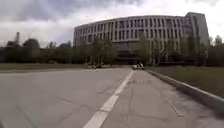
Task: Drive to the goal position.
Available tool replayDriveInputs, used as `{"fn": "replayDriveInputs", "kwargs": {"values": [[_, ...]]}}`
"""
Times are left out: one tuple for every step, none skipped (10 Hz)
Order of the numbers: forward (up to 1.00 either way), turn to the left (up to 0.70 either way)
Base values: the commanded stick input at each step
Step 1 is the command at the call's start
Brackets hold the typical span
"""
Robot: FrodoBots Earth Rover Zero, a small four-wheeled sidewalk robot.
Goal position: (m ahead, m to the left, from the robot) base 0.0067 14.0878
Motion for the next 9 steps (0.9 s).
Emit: {"fn": "replayDriveInputs", "kwargs": {"values": [[0.00,0.45],[0.00,0.45],[0.00,0.45],[0.00,0.45],[0.00,0.45],[0.00,0.45],[0.00,0.45],[0.00,0.45],[0.00,0.45]]}}
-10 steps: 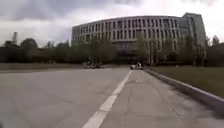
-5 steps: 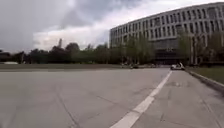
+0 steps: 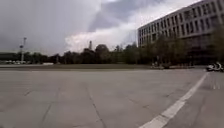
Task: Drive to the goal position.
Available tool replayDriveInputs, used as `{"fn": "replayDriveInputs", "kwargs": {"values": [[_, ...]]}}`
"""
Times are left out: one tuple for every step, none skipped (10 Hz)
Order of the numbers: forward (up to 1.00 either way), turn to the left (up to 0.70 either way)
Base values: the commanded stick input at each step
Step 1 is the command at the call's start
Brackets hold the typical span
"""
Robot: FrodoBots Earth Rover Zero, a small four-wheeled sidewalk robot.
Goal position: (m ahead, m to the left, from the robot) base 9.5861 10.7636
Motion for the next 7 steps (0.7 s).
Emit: {"fn": "replayDriveInputs", "kwargs": {"values": [[0.00,0.45],[0.00,0.45],[0.00,0.45],[0.00,0.45],[0.00,0.45],[0.00,0.45],[0.00,0.45]]}}
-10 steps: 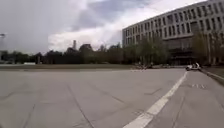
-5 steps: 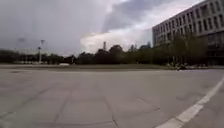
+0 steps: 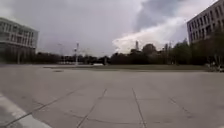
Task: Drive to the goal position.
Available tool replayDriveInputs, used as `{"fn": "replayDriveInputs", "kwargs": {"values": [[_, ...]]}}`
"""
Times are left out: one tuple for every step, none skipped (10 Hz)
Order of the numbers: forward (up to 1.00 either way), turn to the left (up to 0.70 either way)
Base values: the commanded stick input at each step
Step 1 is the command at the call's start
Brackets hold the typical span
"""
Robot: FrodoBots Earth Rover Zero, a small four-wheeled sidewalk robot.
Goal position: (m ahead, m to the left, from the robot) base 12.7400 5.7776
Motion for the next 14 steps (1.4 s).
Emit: {"fn": "replayDriveInputs", "kwargs": {"values": [[0.00,0.45],[0.00,0.45],[0.00,0.45],[0.61,0.18],[1.00,0.00],[1.00,0.00],[1.00,0.00],[1.00,0.00],[1.00,0.00],[1.00,0.00],[1.00,0.00],[1.00,0.00],[1.00,0.00],[1.00,0.00]]}}
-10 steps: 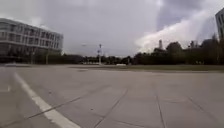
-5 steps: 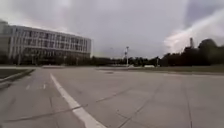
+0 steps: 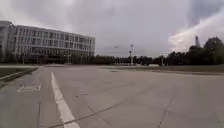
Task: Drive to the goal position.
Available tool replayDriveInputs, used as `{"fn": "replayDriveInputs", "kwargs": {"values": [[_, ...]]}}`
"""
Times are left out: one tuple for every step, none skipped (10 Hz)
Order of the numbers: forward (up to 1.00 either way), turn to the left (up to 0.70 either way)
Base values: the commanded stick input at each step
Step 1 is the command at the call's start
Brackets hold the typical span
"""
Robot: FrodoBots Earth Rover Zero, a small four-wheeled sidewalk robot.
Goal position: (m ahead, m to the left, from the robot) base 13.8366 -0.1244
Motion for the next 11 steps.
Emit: {"fn": "replayDriveInputs", "kwargs": {"values": [[1.00,0.00],[1.00,0.00],[1.00,0.00],[1.00,0.00],[1.00,0.00],[1.00,0.10],[1.00,0.27],[1.00,0.27],[1.00,0.27],[1.00,0.27],[1.00,0.27]]}}
